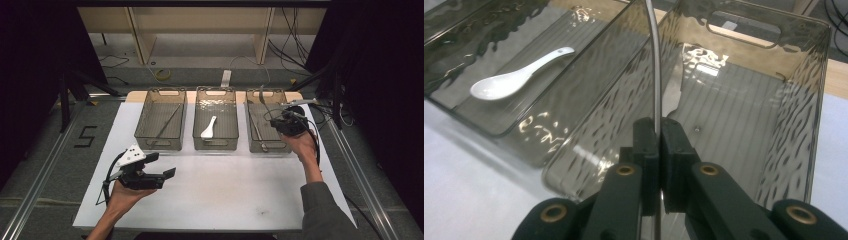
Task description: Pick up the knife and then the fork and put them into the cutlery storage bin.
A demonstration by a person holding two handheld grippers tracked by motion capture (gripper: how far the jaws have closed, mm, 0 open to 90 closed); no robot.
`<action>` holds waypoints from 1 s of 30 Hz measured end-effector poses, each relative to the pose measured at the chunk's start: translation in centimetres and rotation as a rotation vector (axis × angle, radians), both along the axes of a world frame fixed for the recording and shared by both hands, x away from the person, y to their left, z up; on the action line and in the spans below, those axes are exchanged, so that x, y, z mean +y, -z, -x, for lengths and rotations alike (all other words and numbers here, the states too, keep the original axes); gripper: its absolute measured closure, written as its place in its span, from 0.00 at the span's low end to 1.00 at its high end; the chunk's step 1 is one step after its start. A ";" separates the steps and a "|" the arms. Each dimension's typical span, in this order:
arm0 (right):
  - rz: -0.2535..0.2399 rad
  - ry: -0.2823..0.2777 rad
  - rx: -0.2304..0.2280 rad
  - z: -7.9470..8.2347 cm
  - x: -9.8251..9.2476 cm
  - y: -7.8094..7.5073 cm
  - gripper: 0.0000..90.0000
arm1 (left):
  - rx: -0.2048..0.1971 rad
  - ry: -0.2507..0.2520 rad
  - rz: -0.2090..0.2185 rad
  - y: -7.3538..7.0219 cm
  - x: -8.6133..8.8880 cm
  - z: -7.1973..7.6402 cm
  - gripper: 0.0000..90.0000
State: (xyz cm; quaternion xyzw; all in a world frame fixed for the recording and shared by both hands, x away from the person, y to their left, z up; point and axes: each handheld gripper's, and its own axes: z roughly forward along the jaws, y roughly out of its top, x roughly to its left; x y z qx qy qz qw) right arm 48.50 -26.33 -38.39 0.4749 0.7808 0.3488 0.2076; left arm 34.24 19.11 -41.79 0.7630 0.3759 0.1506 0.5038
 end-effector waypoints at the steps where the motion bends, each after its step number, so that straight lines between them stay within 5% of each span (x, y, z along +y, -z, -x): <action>1: 0.005 0.003 0.008 -0.3 0.1 0.0 0.97 | -0.001 -0.002 -0.001 0.0 0.0 0.0 0.18; 11: -0.003 0.035 0.041 -2.1 0.4 0.3 0.97 | -0.003 -0.011 0.018 -0.2 0.4 -0.1 0.18; 30: 0.057 0.096 0.111 -4.0 1.3 2.6 0.96 | -0.003 -0.010 0.015 -0.2 0.3 0.0 0.18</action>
